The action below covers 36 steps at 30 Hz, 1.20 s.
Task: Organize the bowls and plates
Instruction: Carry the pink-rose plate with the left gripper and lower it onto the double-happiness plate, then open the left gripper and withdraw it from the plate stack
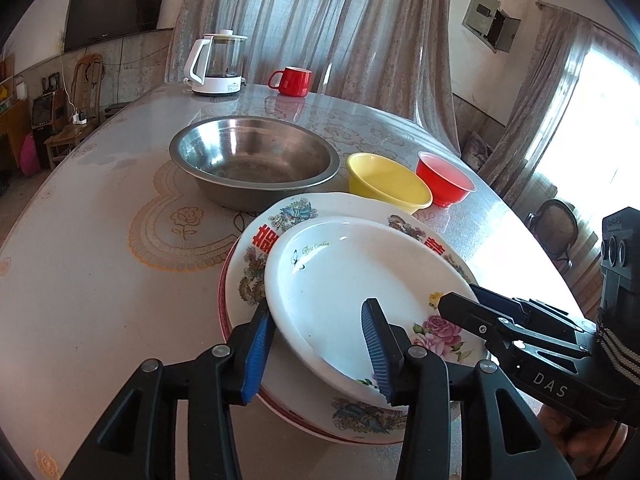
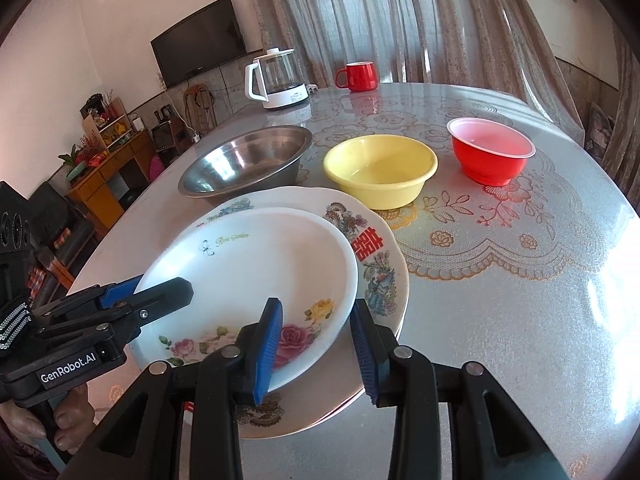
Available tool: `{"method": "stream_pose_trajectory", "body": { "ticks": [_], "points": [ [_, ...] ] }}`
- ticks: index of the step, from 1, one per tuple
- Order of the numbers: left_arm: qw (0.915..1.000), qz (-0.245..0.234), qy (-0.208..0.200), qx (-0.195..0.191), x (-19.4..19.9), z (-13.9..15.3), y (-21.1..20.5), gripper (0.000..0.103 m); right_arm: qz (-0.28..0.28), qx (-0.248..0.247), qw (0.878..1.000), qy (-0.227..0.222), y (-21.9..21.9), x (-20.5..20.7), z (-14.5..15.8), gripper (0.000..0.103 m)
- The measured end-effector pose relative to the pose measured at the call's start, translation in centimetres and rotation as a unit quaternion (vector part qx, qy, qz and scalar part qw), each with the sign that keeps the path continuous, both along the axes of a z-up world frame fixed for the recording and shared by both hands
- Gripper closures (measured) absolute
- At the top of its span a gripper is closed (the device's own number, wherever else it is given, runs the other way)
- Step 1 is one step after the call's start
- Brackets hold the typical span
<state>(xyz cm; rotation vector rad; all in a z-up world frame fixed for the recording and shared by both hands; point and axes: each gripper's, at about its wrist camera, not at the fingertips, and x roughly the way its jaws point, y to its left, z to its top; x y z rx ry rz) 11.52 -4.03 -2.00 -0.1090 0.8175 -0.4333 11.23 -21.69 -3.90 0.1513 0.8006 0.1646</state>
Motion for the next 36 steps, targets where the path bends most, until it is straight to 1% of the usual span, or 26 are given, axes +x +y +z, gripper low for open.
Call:
{"method": "stream_pose_trajectory", "body": {
  "ticks": [3,7,11,14,16,18,21,22,24,29,31,33,36],
  "points": [
    [1.0000,-0.001,0.001,-0.004,-0.2,0.1,0.1,0.055,0.001,-0.014,1.000,-0.004,0.2,-0.1,0.0,0.067],
    [1.0000,0.001,-0.004,0.002,-0.4,0.1,0.0,0.055,0.001,-0.025,1.000,-0.006,0.5,0.0,-0.1,0.067],
    [1.0000,0.003,-0.004,0.000,-0.6,0.2,0.1,0.054,0.000,-0.020,1.000,-0.005,0.3,-0.1,-0.1,0.067],
    [1.0000,0.000,-0.004,0.003,-0.8,0.3,0.1,0.051,-0.002,-0.024,1.000,-0.007,0.3,-0.1,-0.1,0.067],
    [1.0000,0.000,-0.002,-0.007,-0.9,0.5,0.4,0.051,-0.002,-0.023,1.000,-0.007,0.3,-0.1,-0.1,0.067],
    [0.9998,-0.002,-0.009,-0.015,-1.2,1.0,0.5,0.050,-0.002,-0.021,1.000,-0.007,0.4,-0.1,-0.1,0.067],
    [0.9996,-0.004,-0.028,-0.002,-1.7,1.6,0.1,0.049,-0.001,-0.021,1.000,-0.008,0.4,-0.1,-0.1,0.067],
    [0.9995,-0.002,-0.030,0.002,-1.8,1.6,0.0,0.049,-0.001,-0.022,1.000,-0.008,0.4,-0.1,-0.1,0.067],
    [0.9996,0.002,-0.027,-0.003,-1.9,1.5,0.2,0.049,0.000,-0.020,1.000,-0.008,0.3,-0.2,-0.1,0.067],
    [0.9994,0.029,-0.016,-0.008,-1.7,1.2,1.3,0.049,0.000,-0.014,1.000,-0.006,0.0,-0.4,0.1,0.067],
    [0.9988,0.044,-0.014,-0.016,-1.6,1.2,2.0,0.048,-0.002,0.003,1.000,-0.010,-0.6,-0.6,0.4,0.066],
    [0.9981,0.056,-0.012,-0.023,-1.4,1.3,2.7,0.046,-0.014,0.020,0.999,-0.023,-1.4,-0.6,1.0,0.066],
    [0.9970,0.073,-0.008,-0.026,-1.2,1.1,3.4,0.045,-0.031,0.014,0.999,-0.032,-2.0,-0.1,1.5,0.066]
  ]
}}
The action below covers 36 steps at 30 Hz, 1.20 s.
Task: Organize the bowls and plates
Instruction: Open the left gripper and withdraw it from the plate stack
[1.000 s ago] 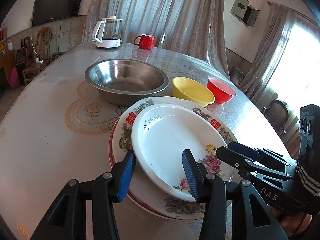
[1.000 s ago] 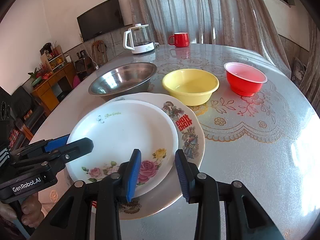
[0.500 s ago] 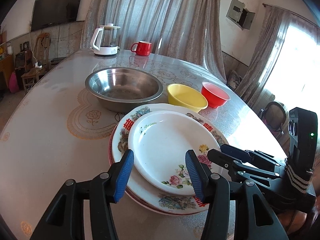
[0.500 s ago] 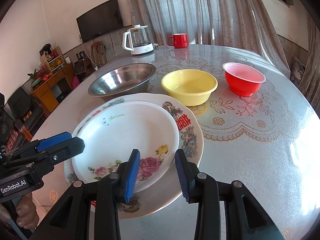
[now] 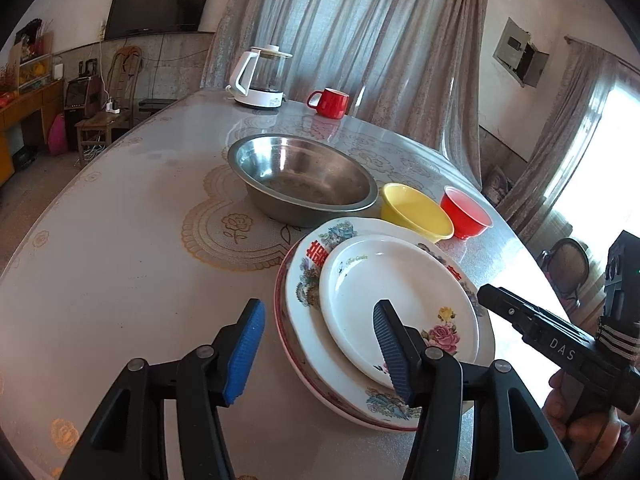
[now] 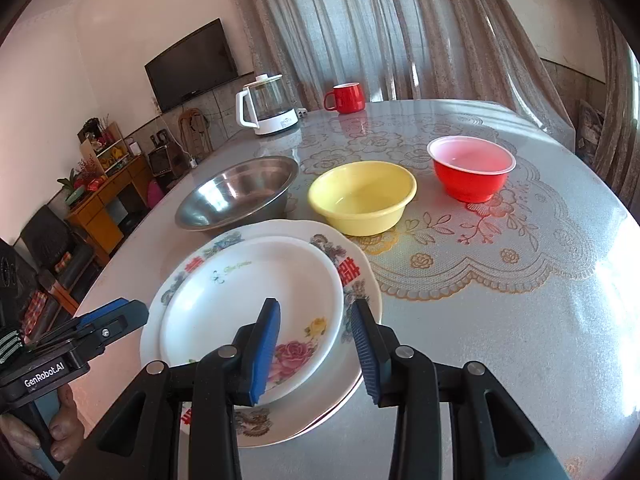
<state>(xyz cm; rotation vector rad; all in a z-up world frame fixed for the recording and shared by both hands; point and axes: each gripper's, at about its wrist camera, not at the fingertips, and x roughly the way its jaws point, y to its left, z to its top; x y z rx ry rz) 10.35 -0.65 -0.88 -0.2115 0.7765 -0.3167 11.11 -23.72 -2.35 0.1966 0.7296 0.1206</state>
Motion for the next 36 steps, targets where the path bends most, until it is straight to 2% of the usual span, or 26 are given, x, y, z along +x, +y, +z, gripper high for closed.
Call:
{"method": "stream_pose_trajectory", "body": {
  "ticks": [3,7,11,19,25,36],
  "points": [
    [0.9999,0.004,0.010,-0.003,0.2,-0.5,0.4,0.043,-0.025,0.005,1.000,0.006,-0.9,1.0,-0.2,0.066],
    [0.9998,-0.002,0.020,0.001,0.3,-1.2,0.4,0.043,-0.027,0.016,0.999,0.022,-1.3,2.7,-1.0,0.063],
    [0.9997,-0.010,0.024,-0.004,0.3,-1.5,0.2,0.043,-0.026,-0.001,0.999,0.031,-0.7,3.2,-1.3,0.062],
    [0.9997,-0.018,0.013,-0.010,0.2,-1.0,-0.1,0.043,-0.034,0.015,0.998,0.048,-1.3,3.7,-2.0,0.062],
    [0.9992,-0.036,0.015,-0.011,0.3,-1.2,-1.0,0.043,-0.020,-0.042,0.998,0.042,0.2,3.5,-1.9,0.064],
    [0.9991,-0.039,0.009,-0.015,0.0,-1.0,-1.0,0.043,-0.017,-0.042,0.998,0.047,0.4,2.8,-1.7,0.064]
  ]
}}
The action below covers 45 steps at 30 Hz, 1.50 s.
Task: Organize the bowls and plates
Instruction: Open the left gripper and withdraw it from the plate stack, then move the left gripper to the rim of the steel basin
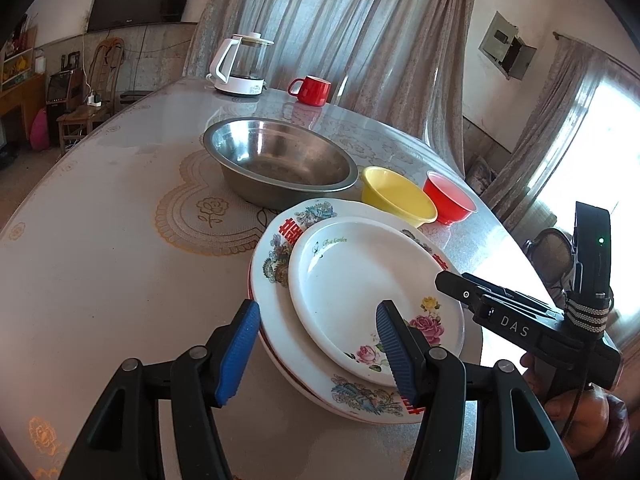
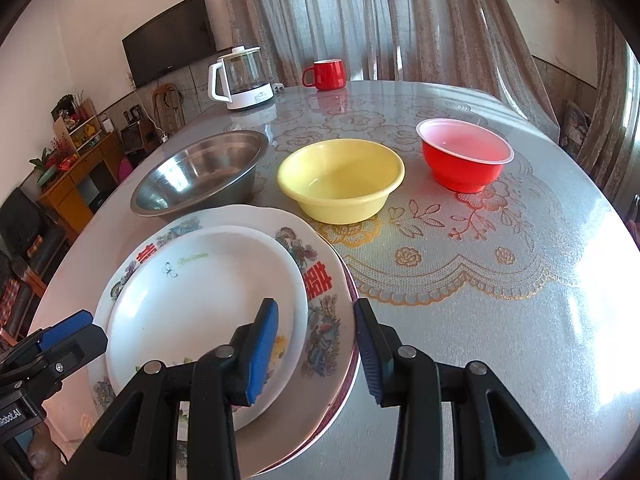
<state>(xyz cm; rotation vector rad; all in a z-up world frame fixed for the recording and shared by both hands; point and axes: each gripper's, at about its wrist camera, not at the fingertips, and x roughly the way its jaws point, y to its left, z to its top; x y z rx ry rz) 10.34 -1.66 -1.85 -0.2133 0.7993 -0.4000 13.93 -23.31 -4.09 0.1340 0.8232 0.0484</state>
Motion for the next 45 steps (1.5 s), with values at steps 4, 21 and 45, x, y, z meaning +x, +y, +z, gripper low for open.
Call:
{"method": "stream_pose_trajectory", "body": {
  "ticks": [4,21,45],
  "points": [
    [0.9999,-0.012,-0.007,-0.002,-0.3,0.4,-0.4,0.042,0.000,0.004,1.000,0.001,0.0,-0.2,0.0,0.064],
    [0.9953,0.070,-0.006,0.066,-1.1,1.4,2.0,0.041,-0.001,0.015,1.000,-0.003,0.1,-1.3,0.8,0.064],
    [0.9882,0.124,0.089,0.003,1.1,-1.8,7.1,0.028,0.095,0.089,0.992,-0.003,4.6,0.4,3.1,0.061]
  ]
}}
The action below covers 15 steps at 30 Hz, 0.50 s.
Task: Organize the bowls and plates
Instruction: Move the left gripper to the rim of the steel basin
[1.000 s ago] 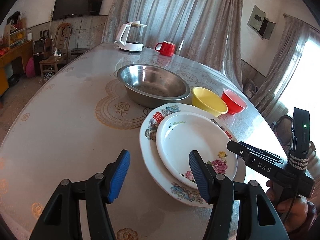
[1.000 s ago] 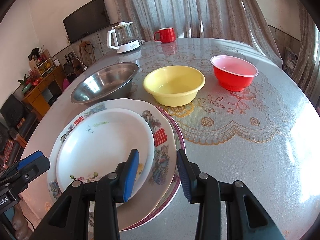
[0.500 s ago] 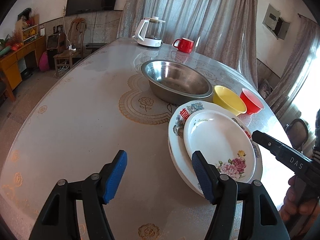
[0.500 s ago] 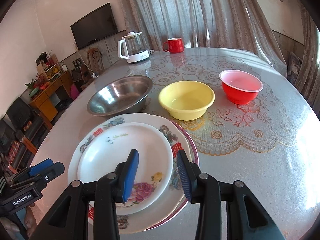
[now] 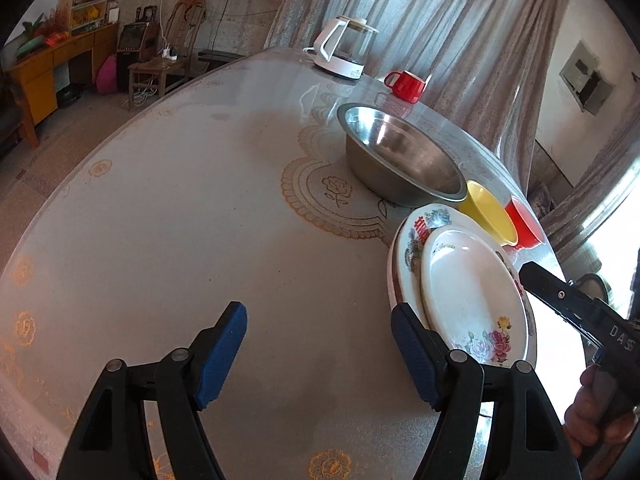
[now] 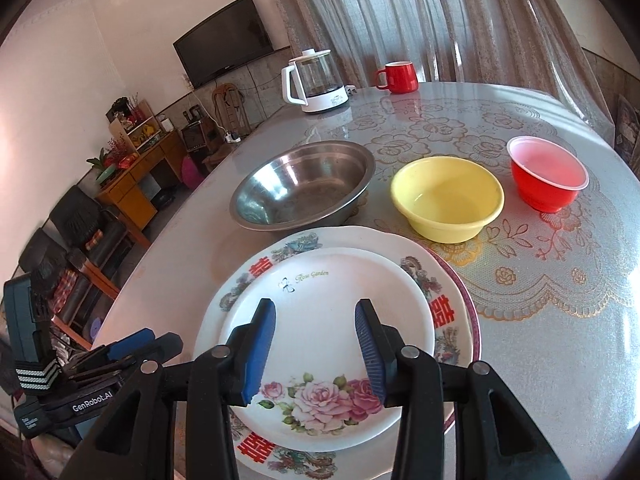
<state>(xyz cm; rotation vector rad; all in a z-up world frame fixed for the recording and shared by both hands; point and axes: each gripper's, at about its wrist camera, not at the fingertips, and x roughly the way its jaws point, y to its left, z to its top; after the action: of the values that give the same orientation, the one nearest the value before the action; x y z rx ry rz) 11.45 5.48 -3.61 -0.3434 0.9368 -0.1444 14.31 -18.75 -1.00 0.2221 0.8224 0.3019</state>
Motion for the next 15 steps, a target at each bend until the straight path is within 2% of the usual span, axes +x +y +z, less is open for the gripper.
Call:
{"method": "stream_pose_trajectory", "body": {
  "ticks": [2,7,12,15],
  "points": [
    [0.9999,0.008,0.004,-0.011,0.3,-0.3,0.8,0.028,0.003,0.011,1.000,0.005,0.1,0.4,0.0,0.061],
    [0.9987,0.039,-0.028,-0.019,0.9,-0.1,2.3,0.022,0.010,0.035,0.999,0.012,0.2,1.8,-0.2,0.057],
    [0.9977,0.047,-0.017,-0.046,2.5,-0.2,3.3,0.022,0.007,0.047,0.999,0.008,0.3,3.5,0.1,0.057],
    [0.9970,0.051,-0.012,-0.057,3.5,-0.3,3.7,0.015,0.007,0.060,0.998,0.014,0.2,4.8,0.2,0.056]
  ]
}}
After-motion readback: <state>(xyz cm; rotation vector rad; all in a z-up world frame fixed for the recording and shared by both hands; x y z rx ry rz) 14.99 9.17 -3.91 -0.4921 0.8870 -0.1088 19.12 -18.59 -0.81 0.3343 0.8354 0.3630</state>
